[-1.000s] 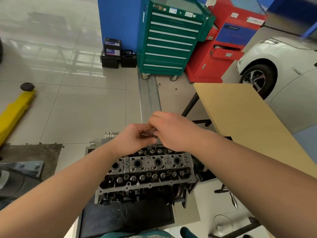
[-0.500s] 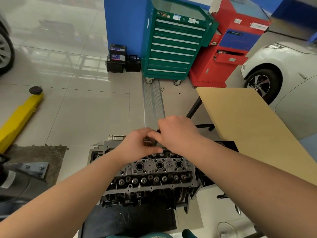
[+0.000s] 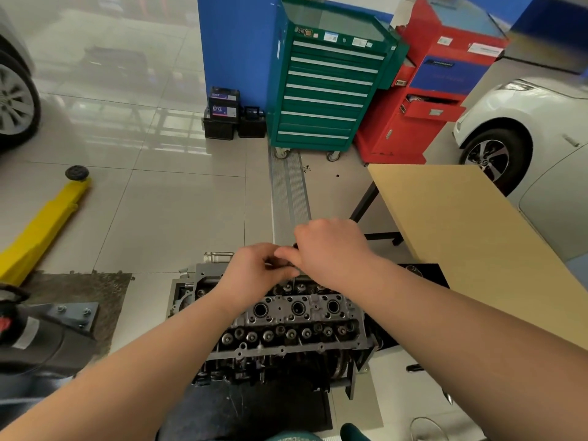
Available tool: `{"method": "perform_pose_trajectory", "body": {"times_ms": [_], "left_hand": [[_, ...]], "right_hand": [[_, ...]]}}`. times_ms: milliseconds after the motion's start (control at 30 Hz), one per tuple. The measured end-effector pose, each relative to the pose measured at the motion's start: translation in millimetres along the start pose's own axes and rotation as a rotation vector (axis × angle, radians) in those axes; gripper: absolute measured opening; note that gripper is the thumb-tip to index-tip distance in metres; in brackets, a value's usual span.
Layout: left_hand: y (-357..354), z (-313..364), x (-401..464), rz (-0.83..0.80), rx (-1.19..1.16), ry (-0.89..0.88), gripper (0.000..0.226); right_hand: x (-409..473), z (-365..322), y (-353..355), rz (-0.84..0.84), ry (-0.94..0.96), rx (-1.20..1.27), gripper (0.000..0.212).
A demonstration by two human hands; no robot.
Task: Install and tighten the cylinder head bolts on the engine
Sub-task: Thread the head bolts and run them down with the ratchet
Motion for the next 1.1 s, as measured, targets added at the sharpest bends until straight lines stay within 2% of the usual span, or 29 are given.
{"method": "perform_pose_trajectory", "body": {"times_ms": [67, 133, 200, 300, 367, 467, 533, 567, 600, 633, 700, 767, 833, 900, 933, 1033, 1100], "left_hand": [[-1, 0, 0, -0.010, 0.045, -0.073, 0.020], [-1, 0, 1, -0.078, 0.052, -0.108, 0.012], [-2, 0, -1, -0.151, 0.014, -0.104, 0.007], [-3, 7, -2, -0.124, -0.069, -0.040, 0.011], [-3, 9, 0, -0.073, -0.018, -0.044, 0.012], [-3, 4, 5, -0.125, 0.008, -0.039, 0.026], [-2, 5, 4, -0.222, -0.053, -0.009, 0.010], [-2, 7, 4, -0.253, -0.099, 0.005, 0.011], [-1, 9, 2, -0.251, -0.141, 0.019, 0.019], [-1, 11, 1, -0.208, -0.138, 0.027, 0.026], [-1, 11, 2, -0.085, -0.045, 0.009, 0.019], [-3, 8, 2, -0.052, 0.040, -0.017, 0.012], [-2, 2, 4, -0.111, 0.031, 0.004, 0.004], [1, 2, 2, -0.180, -0.038, 0.006, 0.007], [1, 4, 1, -0.188, -0.060, -0.013, 0.011], [1, 5, -4, -0.069, -0.011, -0.031, 0.026], [-1, 5, -4, 0.002, 0.047, -0.035, 0.036]], "right_hand": [[-4, 2, 2, -0.042, 0.097, 0.150, 0.051], [-8, 4, 3, -0.107, 0.203, 0.239, 0.035], [-7, 5, 1, -0.103, 0.178, 0.208, 0.026], [-4, 4, -1, -0.019, 0.046, 0.049, 0.052], [-5, 2, -1, 0.056, 0.091, 0.074, 0.055], [-9, 6, 4, -0.014, 0.255, 0.261, 0.034], [-8, 8, 4, -0.056, 0.255, 0.266, 0.022], [-7, 8, 3, -0.039, 0.204, 0.228, 0.023], [-5, 8, 3, -0.016, 0.136, 0.168, 0.032], [-5, 7, 3, -0.002, 0.078, 0.107, 0.044], [-5, 3, 0, 0.032, 0.061, 0.088, 0.054], [-9, 1, -2, 0.029, 0.137, 0.224, 0.044], [-12, 3, 0, -0.046, 0.256, 0.344, 0.027], [-12, 6, -1, -0.077, 0.266, 0.327, 0.017], [-11, 7, -2, -0.056, 0.222, 0.298, 0.018], [-6, 7, -4, -0.007, 0.063, 0.151, 0.043], [-6, 4, -4, 0.021, 0.095, 0.158, 0.049]]}}
Point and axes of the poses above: each hand's wrist, its own x-axis towards the middle knuckle, its own y-axis out of the back of the hand, z = x × y, the point moved 4 cm from there along x, towards the middle knuckle, and after that the axes turned 11 degrees about z, right-handed, at the moved point
